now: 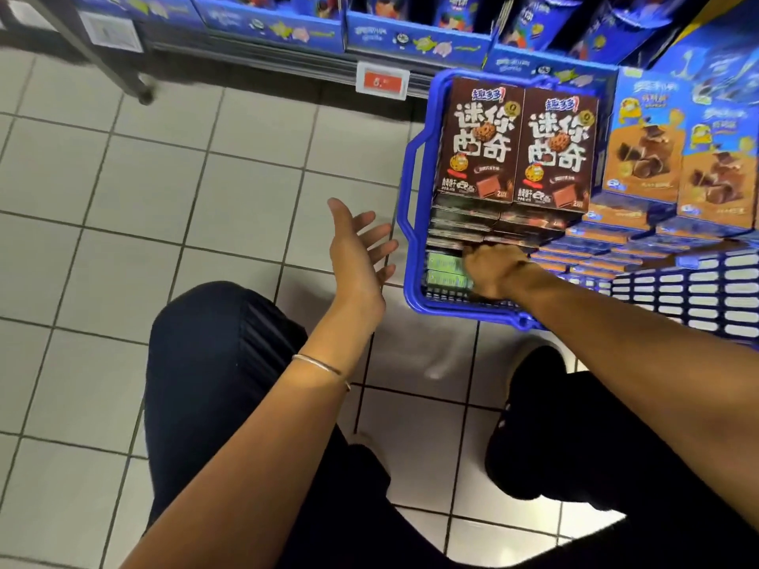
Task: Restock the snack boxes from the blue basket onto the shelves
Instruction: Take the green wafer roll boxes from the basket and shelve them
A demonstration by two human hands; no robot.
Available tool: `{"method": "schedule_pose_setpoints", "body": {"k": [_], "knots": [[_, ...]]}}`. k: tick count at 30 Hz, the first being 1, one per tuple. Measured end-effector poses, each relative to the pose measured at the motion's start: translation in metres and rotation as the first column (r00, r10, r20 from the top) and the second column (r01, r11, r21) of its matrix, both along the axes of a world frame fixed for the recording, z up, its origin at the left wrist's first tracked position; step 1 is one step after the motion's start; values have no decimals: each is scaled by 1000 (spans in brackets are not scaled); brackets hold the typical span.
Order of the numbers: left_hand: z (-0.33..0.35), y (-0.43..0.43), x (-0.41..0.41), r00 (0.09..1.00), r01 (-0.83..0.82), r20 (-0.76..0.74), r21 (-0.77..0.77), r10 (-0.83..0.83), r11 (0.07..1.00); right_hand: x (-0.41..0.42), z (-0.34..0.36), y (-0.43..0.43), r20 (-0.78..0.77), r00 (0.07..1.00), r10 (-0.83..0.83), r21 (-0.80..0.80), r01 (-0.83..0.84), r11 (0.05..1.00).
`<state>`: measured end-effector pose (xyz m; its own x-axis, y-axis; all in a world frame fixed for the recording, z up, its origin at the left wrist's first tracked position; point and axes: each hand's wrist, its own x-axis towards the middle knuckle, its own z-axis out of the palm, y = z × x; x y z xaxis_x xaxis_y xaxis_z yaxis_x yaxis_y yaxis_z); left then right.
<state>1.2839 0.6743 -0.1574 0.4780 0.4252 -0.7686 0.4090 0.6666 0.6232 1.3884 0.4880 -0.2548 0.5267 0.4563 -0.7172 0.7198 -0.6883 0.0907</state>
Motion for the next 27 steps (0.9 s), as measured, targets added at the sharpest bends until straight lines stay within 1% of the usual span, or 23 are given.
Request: {"method": "schedule_pose_setpoints", "body": {"k": [2,3,6,8,9,11,13,14,16,17,20,22,24,25,27], "knots": [[5,-3,1,999,-36,31,37,35,999,1,5,-5,5,1000,18,-1,-18,1000],[8,-4,2,997,-48,56,55,45,997,2,10,-8,2,1000,-14,9,14,1000],[20,-7,6,987,-59,154,88,45,994,4,36,-17,-32,978,-204,100,206,973],[28,-9,11,974,-53,225,94,30,994,1,60,-26,-79,941,-329,223,339,914],[31,-10,14,967,-41,254,97,15,994,-1,73,-32,-122,907,-402,304,420,855],[39,-12,20,955,-1,295,104,-30,995,-10,97,-43,-232,831,-505,461,551,695],[44,-14,27,945,31,319,111,-65,993,-18,118,-50,-355,768,-532,586,627,514],[45,-14,29,943,40,324,116,-76,992,-21,128,-52,-430,735,-525,633,660,405],[47,-12,35,943,49,320,132,-89,990,-24,146,-51,-568,669,-479,678,710,189],[48,-10,37,947,50,310,138,-91,989,-26,154,-49,-619,638,-459,678,728,99],[50,-12,40,933,114,332,93,-139,989,-25,172,-31,-721,543,-431,642,757,-119],[53,-21,41,900,223,375,44,-223,974,-20,175,-15,-773,488,-405,598,775,-206],[57,-32,42,857,304,438,-10,-270,952,-14,171,2,-790,464,-400,582,773,-252],[59,-36,44,840,316,477,-43,-258,948,-12,169,9,-787,453,-419,584,766,-268],[61,-41,52,841,296,493,-71,-224,953,-10,165,19,-757,463,-461,617,739,-271]]}}
